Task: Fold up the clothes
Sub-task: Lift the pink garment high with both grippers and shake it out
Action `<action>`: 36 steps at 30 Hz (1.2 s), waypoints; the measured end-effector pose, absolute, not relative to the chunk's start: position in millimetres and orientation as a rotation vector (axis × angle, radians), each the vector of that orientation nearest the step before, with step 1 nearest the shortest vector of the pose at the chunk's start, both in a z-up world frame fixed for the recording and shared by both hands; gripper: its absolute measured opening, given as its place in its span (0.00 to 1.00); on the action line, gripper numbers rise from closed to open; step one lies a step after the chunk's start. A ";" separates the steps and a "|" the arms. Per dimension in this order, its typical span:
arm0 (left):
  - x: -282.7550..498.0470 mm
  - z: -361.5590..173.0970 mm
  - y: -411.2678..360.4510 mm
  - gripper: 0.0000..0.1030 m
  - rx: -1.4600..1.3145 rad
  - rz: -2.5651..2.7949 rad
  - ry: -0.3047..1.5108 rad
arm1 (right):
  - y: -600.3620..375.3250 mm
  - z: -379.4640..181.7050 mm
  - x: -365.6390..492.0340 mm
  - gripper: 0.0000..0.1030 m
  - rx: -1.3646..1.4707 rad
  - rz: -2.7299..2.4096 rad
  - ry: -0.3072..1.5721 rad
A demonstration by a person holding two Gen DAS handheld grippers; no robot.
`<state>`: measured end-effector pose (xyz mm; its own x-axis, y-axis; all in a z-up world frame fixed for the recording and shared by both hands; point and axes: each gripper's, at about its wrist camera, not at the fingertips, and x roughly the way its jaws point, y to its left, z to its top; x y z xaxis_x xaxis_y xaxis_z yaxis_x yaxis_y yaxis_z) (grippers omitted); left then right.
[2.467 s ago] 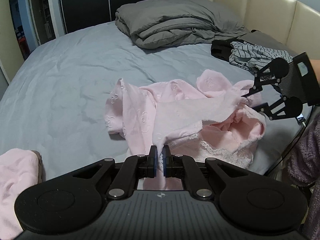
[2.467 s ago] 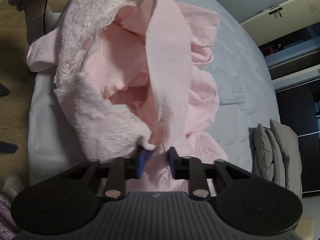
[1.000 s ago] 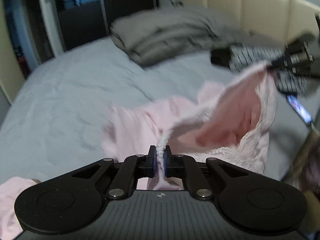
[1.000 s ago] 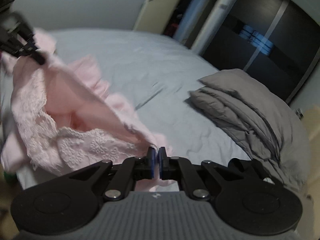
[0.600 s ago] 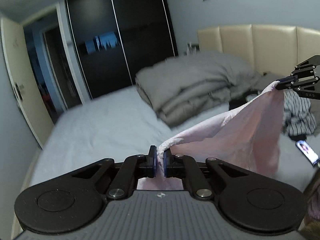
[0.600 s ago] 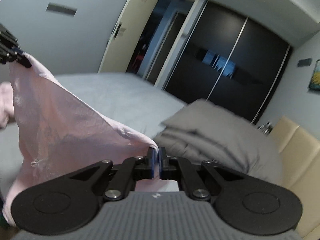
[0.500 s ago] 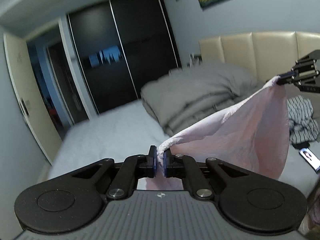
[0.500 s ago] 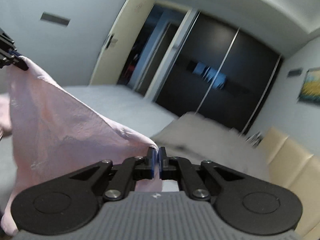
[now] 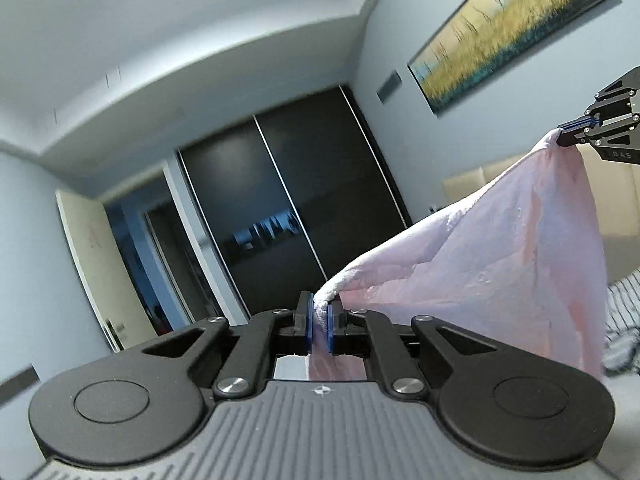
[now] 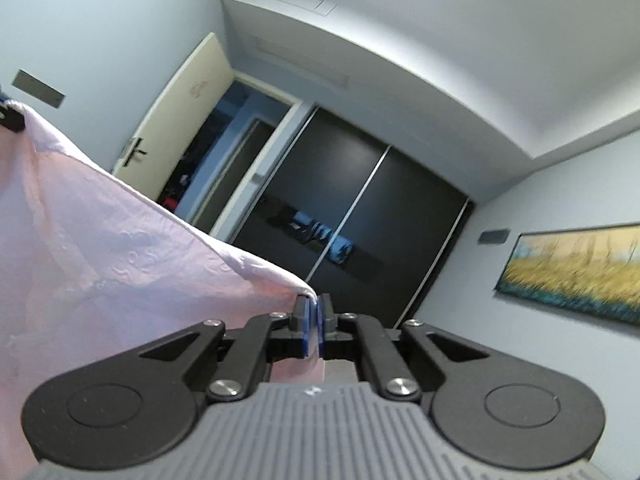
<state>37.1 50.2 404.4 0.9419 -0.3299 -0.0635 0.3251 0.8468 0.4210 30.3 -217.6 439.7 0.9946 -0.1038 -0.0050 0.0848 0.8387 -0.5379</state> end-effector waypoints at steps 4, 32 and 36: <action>71.5 416.5 25.1 0.04 0.488 -0.313 -0.023 | -216.7 452.6 71.9 0.04 -0.587 -0.134 0.076; 167.1 351.1 19.1 0.04 0.543 -0.344 0.077 | -220.4 359.5 204.0 0.04 -0.668 -0.073 0.248; 137.2 285.3 33.9 0.04 0.543 -0.436 0.228 | -223.7 289.1 171.4 0.04 -0.650 0.020 0.361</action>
